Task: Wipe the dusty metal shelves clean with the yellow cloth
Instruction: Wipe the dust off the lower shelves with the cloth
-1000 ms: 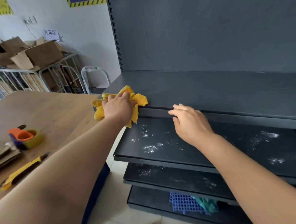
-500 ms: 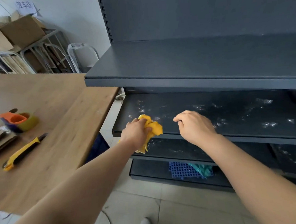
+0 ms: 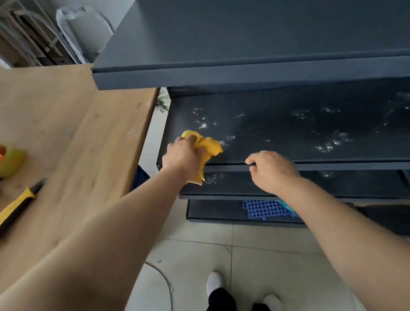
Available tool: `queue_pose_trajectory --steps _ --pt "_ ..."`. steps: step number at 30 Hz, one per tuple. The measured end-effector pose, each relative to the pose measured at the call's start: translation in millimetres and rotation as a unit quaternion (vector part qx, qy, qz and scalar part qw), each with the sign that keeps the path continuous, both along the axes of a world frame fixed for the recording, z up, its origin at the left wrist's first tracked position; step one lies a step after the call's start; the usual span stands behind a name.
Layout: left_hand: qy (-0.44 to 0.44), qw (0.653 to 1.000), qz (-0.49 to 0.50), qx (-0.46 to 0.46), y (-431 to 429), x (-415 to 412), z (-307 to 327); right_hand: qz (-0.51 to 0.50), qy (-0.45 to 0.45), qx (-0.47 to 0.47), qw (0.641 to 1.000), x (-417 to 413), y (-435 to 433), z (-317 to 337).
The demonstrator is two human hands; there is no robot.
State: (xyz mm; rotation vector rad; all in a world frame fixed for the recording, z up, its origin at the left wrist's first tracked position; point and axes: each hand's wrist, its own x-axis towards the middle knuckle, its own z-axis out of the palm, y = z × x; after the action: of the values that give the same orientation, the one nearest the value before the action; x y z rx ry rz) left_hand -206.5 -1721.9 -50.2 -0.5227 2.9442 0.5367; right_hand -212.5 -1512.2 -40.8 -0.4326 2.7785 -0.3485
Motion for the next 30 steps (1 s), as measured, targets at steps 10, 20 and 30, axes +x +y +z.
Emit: queue_pose_trajectory --steps 10,20,30 --pt "-0.079 0.994 -0.072 -0.029 -44.0 -42.0 -88.0 -0.015 0.007 0.033 0.999 -45.5 -39.8 -55.6" --pt "-0.02 0.996 -0.066 -0.054 -68.7 -89.8 -126.7 -0.028 0.049 0.058 0.997 -81.0 -42.7 -88.6" --pt "-0.013 0.998 -0.03 -0.058 -68.5 -178.3 -131.7 -0.018 0.126 0.071 0.989 -111.1 -19.8 -101.6"
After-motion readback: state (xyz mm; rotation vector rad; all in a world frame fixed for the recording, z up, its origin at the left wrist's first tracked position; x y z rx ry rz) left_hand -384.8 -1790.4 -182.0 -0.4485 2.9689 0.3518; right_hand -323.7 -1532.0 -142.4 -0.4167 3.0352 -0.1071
